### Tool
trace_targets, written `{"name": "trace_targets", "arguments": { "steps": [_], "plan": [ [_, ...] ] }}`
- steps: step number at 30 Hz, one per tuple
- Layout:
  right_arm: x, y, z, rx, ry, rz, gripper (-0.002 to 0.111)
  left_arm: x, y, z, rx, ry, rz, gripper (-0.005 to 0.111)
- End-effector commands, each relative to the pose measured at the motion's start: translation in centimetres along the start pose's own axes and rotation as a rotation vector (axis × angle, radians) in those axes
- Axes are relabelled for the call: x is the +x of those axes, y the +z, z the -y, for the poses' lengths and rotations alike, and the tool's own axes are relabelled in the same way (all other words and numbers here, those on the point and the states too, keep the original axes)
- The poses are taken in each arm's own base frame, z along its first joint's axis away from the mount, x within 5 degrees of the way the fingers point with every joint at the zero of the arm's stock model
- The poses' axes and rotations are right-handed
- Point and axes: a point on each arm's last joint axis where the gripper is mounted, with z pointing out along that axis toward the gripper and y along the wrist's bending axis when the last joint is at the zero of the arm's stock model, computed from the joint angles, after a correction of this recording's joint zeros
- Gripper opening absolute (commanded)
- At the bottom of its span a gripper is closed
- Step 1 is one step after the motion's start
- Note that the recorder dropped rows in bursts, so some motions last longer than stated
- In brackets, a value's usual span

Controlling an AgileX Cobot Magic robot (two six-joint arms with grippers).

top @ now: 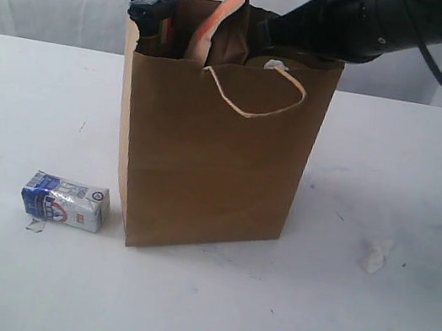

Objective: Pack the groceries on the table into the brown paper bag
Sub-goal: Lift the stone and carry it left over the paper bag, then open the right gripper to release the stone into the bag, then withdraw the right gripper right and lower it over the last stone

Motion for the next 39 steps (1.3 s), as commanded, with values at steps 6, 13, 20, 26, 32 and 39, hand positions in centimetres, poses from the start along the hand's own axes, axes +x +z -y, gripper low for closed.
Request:
{"name": "trace_targets", "arguments": {
  "steps": [6, 13, 20, 26, 32, 39],
  "plan": [
    [-0.4, 0.1, -0.1, -0.004, -0.078, 0.011, 0.021, 0.1, 0.0, 0.1, -0.003, -0.01, 0.003, 0.0],
    [-0.7, 0.0, -0.7, -0.019, -0.085, 0.02, 0.042, 0.1, 0.0, 0.1, -0.003, -0.01, 0.003, 0.0],
    [-1.5, -1.8, -0.4, -0.003, -0.093, 0.03, 0.042, 0.1, 0.0, 0.1, -0.003, -0.01, 0.003, 0.0],
    [-1.5, -4.7, 0.4, 0.067, -0.147, 0.006, 0.042, 0.1, 0.0, 0.1, -0.003, -0.01, 0.003, 0.0],
    [0.0, -6.5, 2.7, 0.169, -0.038, -0.055, 0.042, 0.1, 0.0, 0.1, -0.003, -0.01, 0.003, 0.0],
    [2.2, -11.5, 6.3, 0.352, 0.089, -0.003, 0.042, 0.1, 0.0, 0.1, -0.003, -0.01, 0.003, 0.0]
  ]
}}
